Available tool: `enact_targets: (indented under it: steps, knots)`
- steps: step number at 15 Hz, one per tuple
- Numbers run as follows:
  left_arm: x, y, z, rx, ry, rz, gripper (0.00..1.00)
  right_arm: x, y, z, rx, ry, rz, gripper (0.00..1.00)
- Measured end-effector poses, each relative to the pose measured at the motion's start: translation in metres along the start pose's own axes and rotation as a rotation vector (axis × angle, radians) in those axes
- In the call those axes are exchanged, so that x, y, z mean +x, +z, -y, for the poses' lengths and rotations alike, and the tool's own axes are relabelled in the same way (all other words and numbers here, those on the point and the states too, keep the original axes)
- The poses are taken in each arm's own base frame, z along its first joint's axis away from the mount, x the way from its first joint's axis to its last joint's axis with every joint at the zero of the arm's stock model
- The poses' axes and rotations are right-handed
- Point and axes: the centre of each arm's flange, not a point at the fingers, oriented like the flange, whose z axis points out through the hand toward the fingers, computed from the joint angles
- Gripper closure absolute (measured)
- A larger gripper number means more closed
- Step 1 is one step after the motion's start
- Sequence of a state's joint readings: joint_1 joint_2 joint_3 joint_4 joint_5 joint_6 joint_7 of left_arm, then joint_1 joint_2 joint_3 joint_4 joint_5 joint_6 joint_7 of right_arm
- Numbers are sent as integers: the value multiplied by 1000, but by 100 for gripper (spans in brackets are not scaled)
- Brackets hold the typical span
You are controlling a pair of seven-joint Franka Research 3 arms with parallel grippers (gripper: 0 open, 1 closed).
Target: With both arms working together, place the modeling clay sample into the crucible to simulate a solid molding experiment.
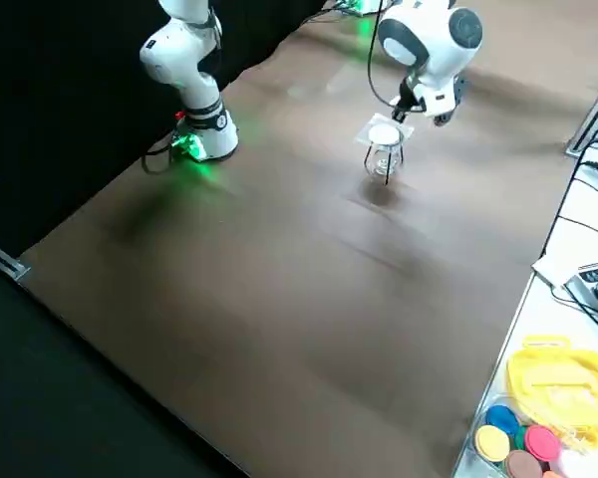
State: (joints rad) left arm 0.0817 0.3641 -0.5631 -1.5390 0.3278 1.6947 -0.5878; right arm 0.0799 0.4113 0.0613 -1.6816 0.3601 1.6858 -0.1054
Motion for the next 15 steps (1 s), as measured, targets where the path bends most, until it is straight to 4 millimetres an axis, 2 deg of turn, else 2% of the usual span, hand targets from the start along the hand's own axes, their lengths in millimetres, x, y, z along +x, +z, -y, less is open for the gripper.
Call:
enact_targets:
  steps: [2,4,7,9,11,13,15]
  knots:
    - [12,-14,38,-27,-1,-15,0,-2,5,-18,-17,-21,16,95]
    - [16,-33,73,-61,59,-30,0,-3,8,-31,-31,-25,18,95]
    - [2,-71,112,-136,74,-46,0,-3,13,-36,-43,-24,13,95]
    - [-21,-97,127,-168,83,-36,0,-3,16,-33,-47,-30,18,95]
    - [-43,-113,140,-192,107,-30,0,-3,17,-31,-49,-34,19,95]
    - [-54,-117,148,-194,110,-34,0,-2,17,-31,-51,-34,15,95]
    - [-55,-114,148,-192,110,-27,0,-1,20,-33,-51,-32,13,95]
